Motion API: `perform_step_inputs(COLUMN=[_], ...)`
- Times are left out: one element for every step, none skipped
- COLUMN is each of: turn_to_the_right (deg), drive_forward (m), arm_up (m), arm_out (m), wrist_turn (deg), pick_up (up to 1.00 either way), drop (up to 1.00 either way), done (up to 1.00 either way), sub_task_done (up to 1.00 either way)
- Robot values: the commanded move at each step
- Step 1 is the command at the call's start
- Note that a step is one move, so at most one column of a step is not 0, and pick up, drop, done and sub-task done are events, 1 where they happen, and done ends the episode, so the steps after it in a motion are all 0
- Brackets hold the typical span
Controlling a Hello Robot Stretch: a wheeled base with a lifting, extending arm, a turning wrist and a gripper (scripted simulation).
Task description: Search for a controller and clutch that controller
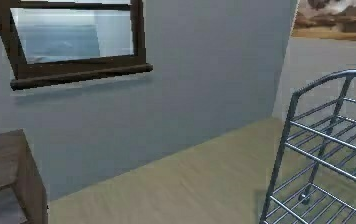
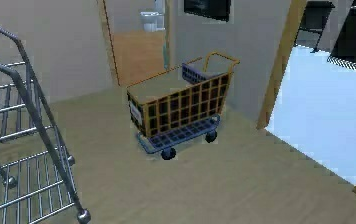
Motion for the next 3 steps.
perform_step_inputs(turn_to_the_right=[45.0, 12.0, 0.0], drive_forward=[0.0, 0.0, 0.1], arm_up=[0.0, 0.0, 0.0], arm_out=[0.0, 0.0, 0.0], wrist_turn=[0.0, 0.0, 0.0], pick_up=[0.0, 0.0, 0.0], drop=[0.0, 0.0, 0.0], done=[0.0, 0.0, 0.0], sub_task_done=[0.0, 0.0, 0.0])
